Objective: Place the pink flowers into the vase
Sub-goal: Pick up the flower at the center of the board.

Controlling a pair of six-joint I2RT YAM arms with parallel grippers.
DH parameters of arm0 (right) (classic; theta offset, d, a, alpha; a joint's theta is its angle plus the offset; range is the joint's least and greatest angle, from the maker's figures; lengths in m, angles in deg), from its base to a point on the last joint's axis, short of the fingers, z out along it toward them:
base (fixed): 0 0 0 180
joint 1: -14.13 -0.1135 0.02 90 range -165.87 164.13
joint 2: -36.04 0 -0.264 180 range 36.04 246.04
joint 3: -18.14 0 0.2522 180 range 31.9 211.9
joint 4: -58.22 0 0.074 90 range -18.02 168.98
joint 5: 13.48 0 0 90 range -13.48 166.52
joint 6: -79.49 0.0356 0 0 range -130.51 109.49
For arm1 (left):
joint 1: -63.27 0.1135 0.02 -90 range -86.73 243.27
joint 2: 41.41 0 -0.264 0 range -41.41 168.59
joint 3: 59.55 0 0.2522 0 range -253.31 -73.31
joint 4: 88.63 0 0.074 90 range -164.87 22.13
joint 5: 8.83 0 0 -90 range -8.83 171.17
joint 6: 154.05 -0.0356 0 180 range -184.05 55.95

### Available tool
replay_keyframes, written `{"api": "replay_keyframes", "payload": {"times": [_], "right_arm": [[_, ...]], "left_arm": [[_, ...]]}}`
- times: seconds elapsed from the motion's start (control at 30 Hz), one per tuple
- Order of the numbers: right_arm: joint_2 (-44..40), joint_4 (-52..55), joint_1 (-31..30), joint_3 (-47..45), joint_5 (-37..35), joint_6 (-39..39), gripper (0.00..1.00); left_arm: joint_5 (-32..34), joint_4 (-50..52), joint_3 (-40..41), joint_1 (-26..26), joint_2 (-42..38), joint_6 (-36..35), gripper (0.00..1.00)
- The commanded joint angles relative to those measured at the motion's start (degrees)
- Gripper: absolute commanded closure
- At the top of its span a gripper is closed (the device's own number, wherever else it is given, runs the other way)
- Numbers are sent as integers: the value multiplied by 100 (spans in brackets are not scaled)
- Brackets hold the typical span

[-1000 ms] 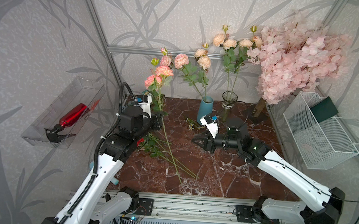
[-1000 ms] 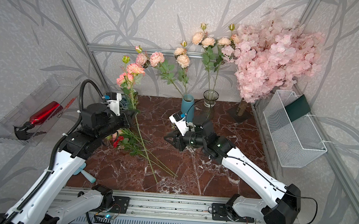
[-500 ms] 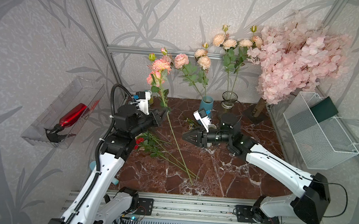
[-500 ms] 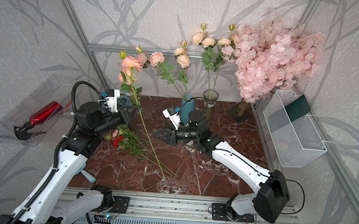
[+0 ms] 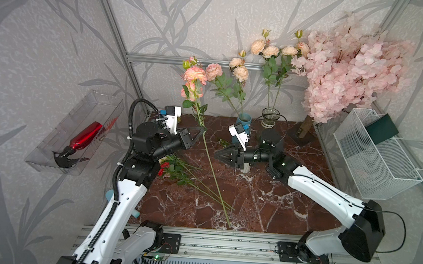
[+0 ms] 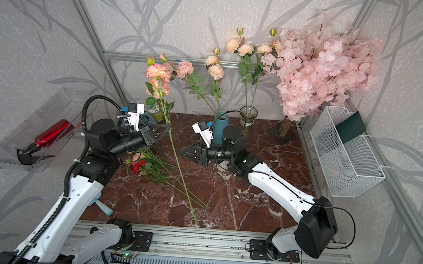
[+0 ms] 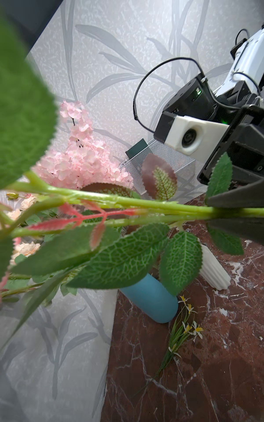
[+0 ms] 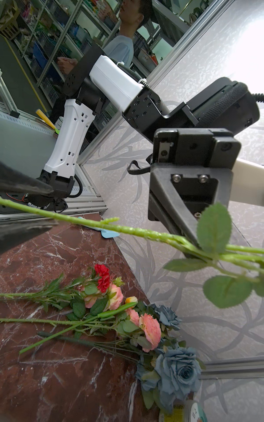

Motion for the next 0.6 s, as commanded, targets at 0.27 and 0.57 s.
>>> {"api": "replay_keyframes", "payload": {"times": [0.27,0.57], "right_arm": [[408,-1172,4,319,619,740,81],[442,-1407,-4,306,756,1047,86]], "left_arm": [[-508,-790,68,13,22,441,100],[-553,-1013,107,-14,88,592,100]]}}
